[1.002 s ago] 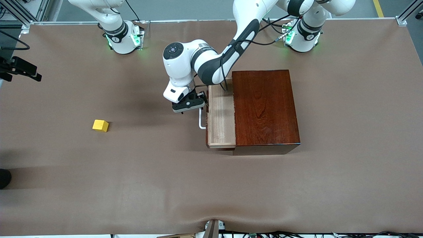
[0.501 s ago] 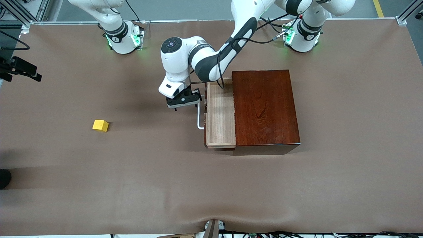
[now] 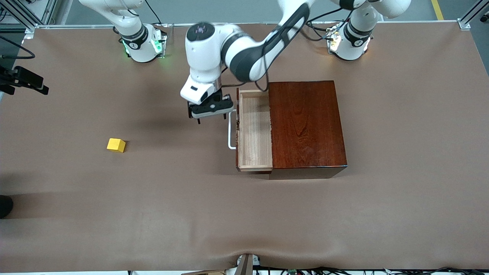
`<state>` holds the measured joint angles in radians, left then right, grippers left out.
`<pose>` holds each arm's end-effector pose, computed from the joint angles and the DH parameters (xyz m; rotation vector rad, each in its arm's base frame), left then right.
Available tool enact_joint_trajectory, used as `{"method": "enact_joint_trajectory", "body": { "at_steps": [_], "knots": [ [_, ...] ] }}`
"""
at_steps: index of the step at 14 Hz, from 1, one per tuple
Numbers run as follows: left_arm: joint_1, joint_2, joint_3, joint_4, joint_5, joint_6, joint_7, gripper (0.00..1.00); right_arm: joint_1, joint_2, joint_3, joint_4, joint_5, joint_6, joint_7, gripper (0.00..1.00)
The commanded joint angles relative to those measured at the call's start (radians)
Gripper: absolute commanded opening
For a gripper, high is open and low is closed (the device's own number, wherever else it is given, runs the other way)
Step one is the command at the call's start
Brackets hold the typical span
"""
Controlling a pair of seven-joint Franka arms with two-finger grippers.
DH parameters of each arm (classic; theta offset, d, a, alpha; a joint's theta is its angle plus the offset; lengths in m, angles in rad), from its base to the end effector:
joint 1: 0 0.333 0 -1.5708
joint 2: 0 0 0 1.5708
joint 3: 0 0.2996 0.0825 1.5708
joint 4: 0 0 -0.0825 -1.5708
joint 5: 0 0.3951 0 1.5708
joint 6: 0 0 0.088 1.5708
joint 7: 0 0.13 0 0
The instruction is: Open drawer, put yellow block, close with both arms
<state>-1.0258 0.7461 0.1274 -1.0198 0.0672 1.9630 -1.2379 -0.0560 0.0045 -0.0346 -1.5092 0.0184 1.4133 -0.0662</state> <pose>0.4649 -0.6252 0.3947 2.9866 0.4174 0.3435 0.5461 -0.0469 0.5990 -3.1117 0.0349 0.1536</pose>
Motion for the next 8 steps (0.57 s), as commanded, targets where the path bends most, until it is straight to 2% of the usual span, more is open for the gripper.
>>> {"method": "enact_joint_trajectory", "body": {
  "at_steps": [1, 3, 8],
  "knots": [
    [0.038, -0.095, 0.009, -0.032, -0.011, -0.061, 0.02, 1.0, -0.013, 0.042, 0.015, 0.017, -0.014, -0.004, -0.004, 1.0],
    [0.062, -0.16, 0.012, -0.048, -0.006, -0.12, 0.023, 1.0, -0.012, 0.083, 0.015, 0.015, -0.015, -0.004, -0.004, 1.0],
    [0.22, -0.26, 0.011, -0.052, -0.001, -0.255, 0.043, 1.0, -0.001, 0.166, 0.015, 0.006, -0.018, 0.0, -0.003, 1.0]
  ]
}}
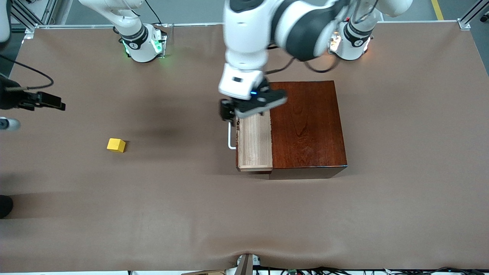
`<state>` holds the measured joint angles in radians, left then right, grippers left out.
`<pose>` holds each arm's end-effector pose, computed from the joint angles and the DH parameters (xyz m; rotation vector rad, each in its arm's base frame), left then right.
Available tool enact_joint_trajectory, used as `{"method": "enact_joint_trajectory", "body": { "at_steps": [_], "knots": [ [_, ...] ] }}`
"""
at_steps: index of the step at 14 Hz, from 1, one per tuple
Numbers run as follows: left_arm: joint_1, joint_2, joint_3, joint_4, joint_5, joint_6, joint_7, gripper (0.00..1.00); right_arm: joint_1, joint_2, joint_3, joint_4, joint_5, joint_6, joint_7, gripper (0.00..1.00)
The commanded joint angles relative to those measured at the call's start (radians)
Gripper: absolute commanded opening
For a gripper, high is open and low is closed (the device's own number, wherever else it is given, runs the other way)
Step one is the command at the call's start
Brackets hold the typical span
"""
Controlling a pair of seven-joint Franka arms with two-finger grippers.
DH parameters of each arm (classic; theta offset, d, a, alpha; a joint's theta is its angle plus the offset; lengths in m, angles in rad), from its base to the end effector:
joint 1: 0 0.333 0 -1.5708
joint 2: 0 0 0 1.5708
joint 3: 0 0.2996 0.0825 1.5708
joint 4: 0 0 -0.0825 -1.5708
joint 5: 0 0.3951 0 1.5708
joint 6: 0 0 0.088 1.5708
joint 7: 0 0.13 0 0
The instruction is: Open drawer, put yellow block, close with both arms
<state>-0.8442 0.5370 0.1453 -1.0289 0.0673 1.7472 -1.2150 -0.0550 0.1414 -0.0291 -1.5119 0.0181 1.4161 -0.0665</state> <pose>0.5433 -0.4845 0.5243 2.9615 0.7299 0.3394 0.5777 -0.0452 0.5206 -3.0882 0.0265 0.3652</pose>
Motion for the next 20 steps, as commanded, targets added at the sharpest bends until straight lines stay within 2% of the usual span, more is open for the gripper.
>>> {"method": "enact_joint_trajectory", "body": {
  "at_steps": [1, 3, 8, 16, 18, 20],
  "knots": [
    [0.065, -0.061, -0.007, -0.043, -0.001, -0.06, 0.069, 1.0, -0.002, 0.049, 0.009, 0.009, -0.018, 0.001, -0.001, 1.0],
    [0.114, -0.084, -0.007, -0.043, -0.001, -0.097, 0.199, 1.0, 0.001, 0.073, 0.011, -0.005, -0.017, 0.036, 0.0, 1.0],
    [0.246, -0.178, -0.013, -0.094, -0.015, -0.181, 0.408, 1.0, 0.009, 0.076, 0.011, -0.142, -0.017, 0.199, 0.004, 1.0],
    [0.436, -0.448, -0.016, -0.397, -0.018, -0.199, 0.716, 1.0, 0.02, 0.095, 0.011, -0.369, -0.017, 0.492, 0.008, 1.0],
    [0.49, -0.503, -0.016, -0.466, -0.018, -0.204, 0.822, 1.0, 0.015, 0.127, 0.011, -0.378, -0.017, 0.521, 0.008, 1.0],
    [0.525, -0.541, -0.016, -0.497, -0.018, -0.236, 0.9, 1.0, 0.015, 0.147, 0.009, -0.379, -0.017, 0.541, 0.008, 1.0]
  ]
}}
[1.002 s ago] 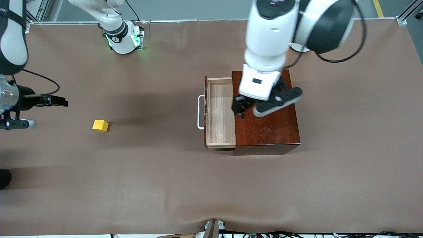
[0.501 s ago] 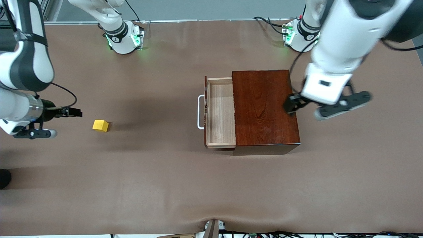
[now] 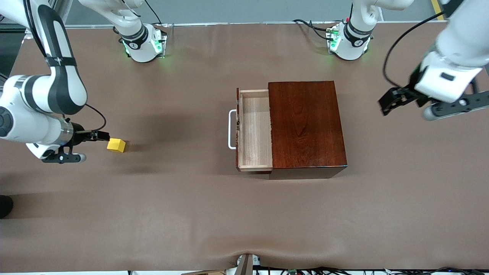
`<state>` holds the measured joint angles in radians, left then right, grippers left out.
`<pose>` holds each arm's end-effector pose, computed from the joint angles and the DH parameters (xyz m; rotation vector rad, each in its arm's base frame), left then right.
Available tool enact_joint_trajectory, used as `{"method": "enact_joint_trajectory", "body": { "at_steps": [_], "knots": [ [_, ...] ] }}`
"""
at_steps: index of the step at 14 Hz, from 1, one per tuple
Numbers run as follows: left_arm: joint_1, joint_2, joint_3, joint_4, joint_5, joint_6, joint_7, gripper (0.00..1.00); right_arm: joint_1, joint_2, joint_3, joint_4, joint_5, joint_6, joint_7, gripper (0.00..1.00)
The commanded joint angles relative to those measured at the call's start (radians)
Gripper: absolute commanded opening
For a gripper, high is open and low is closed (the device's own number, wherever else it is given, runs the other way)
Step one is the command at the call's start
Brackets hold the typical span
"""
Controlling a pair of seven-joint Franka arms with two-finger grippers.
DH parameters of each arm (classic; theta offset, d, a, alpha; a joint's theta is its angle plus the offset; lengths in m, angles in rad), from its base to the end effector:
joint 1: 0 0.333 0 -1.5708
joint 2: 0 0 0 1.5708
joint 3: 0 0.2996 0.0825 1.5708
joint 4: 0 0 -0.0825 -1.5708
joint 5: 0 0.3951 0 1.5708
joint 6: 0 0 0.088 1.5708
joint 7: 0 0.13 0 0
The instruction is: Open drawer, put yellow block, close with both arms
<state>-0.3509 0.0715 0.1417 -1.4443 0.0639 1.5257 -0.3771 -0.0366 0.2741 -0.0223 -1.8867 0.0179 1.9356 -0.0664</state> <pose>0.5712 -0.1155 0.6017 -3.0623 -0.2620 -0.0485 0.5906 -0.0329 0.3015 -3.0982 0.0010 0.3485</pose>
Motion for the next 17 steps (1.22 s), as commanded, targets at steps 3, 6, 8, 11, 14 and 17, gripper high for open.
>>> {"method": "enact_joint_trajectory", "body": {
  "at_steps": [3, 6, 8, 11, 14, 17],
  "knots": [
    [0.036, -0.094, -0.013, -0.087, -0.021, -0.064, 0.072, 1.0, -0.012, 0.054, 0.002, -0.028, -0.018, 0.095, 0.008, 1.0],
    [0.053, -0.096, -0.007, -0.097, -0.021, -0.064, 0.128, 1.0, -0.017, 0.073, 0.001, -0.084, -0.018, 0.196, 0.008, 1.0],
    [0.075, -0.096, -0.011, -0.097, -0.021, -0.064, 0.167, 1.0, -0.022, 0.085, 0.001, -0.142, -0.018, 0.29, 0.007, 1.0],
    [0.116, -0.096, -0.01, -0.091, -0.022, -0.064, 0.248, 1.0, -0.026, 0.108, 0.001, -0.167, -0.018, 0.333, 0.007, 1.0],
    [0.121, -0.095, -0.01, -0.09, -0.022, -0.064, 0.256, 1.0, -0.035, 0.134, 0.001, -0.17, -0.018, 0.359, 0.007, 1.0],
    [0.119, -0.095, -0.01, -0.085, -0.021, -0.064, 0.256, 1.0, -0.037, 0.158, 0.001, -0.17, -0.018, 0.361, 0.008, 1.0]
  ]
}}
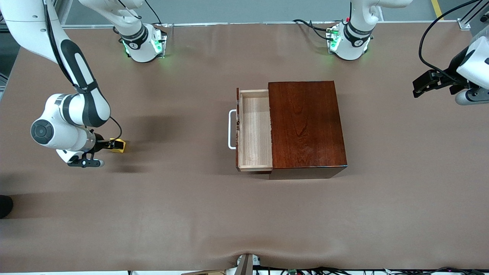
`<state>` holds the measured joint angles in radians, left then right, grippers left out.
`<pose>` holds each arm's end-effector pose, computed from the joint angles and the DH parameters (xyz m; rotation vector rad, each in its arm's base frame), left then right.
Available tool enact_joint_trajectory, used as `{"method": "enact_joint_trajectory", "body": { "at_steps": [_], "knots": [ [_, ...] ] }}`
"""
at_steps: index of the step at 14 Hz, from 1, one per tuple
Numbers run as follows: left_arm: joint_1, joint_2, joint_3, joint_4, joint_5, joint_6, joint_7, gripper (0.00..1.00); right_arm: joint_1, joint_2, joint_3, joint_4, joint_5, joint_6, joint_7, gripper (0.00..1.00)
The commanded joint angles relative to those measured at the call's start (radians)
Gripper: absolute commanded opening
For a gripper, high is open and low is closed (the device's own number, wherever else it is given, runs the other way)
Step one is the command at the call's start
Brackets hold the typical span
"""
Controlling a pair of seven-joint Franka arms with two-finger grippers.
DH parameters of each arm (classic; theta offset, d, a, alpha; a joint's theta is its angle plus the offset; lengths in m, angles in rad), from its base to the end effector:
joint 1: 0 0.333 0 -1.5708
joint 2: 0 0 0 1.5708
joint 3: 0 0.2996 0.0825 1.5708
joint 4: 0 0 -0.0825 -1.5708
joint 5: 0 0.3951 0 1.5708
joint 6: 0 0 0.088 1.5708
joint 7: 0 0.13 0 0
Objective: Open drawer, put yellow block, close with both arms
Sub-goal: 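Grasp the yellow cube with the right gripper and lift it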
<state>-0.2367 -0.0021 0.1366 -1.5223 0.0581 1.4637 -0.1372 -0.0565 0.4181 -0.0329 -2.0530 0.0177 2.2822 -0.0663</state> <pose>0.5508 -0.0472 0.6006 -3.0761 -0.0641 0.0759 0.5670 -0.0506 0.1709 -3.1140 0.0535 0.2938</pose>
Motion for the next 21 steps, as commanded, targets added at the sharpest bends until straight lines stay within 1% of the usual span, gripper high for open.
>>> {"method": "enact_joint_trajectory", "body": {
  "at_steps": [1, 4, 7, 8, 9, 10, 11, 17, 19, 21],
  "knots": [
    [0.005, -0.021, -0.005, -0.004, -0.015, -0.002, 0.016, 1.0, -0.019, 0.016, 0.011, -0.004, -0.018, 0.011, 0.008, 0.95],
    [0.005, -0.021, -0.008, 0.002, -0.017, -0.003, 0.019, 1.0, -0.019, 0.016, 0.011, -0.006, -0.018, 0.005, 0.008, 0.66],
    [-0.006, -0.016, -0.009, 0.002, -0.017, -0.006, 0.018, 1.0, -0.02, 0.019, 0.01, -0.007, -0.021, 0.008, 0.005, 0.46],
    [-0.007, -0.018, -0.012, -0.004, -0.018, -0.006, 0.016, 1.0, -0.022, 0.019, 0.01, -0.007, -0.031, 0.008, 0.005, 0.38],
    [-0.007, -0.009, -0.028, 0.0, -0.018, -0.006, 0.016, 1.0, -0.022, 0.018, 0.01, -0.007, -0.036, 0.006, 0.005, 0.23],
    [-0.007, -0.006, -0.031, 0.001, -0.018, -0.005, 0.015, 1.0, -0.017, 0.016, 0.01, -0.006, -0.036, -0.001, 0.005, 0.05],
    [-0.009, -0.003, -0.032, -0.001, -0.018, -0.005, 0.01, 1.0, -0.014, 0.01, 0.011, 0.001, -0.036, -0.021, 0.005, 0.0],
    [-0.006, -0.002, -0.048, -0.003, -0.018, -0.003, 0.001, 1.0, 0.029, -0.01, 0.019, 0.174, -0.032, -0.309, 0.013, 0.0],
    [0.0, -0.009, -0.048, -0.004, -0.018, -0.005, 0.008, 1.0, 0.059, -0.016, 0.021, 0.235, -0.022, -0.403, 0.013, 0.0],
    [0.005, -0.01, -0.048, -0.006, -0.018, -0.008, 0.011, 1.0, 0.092, -0.033, 0.021, 0.289, -0.021, -0.467, 0.013, 0.0]
  ]
}}
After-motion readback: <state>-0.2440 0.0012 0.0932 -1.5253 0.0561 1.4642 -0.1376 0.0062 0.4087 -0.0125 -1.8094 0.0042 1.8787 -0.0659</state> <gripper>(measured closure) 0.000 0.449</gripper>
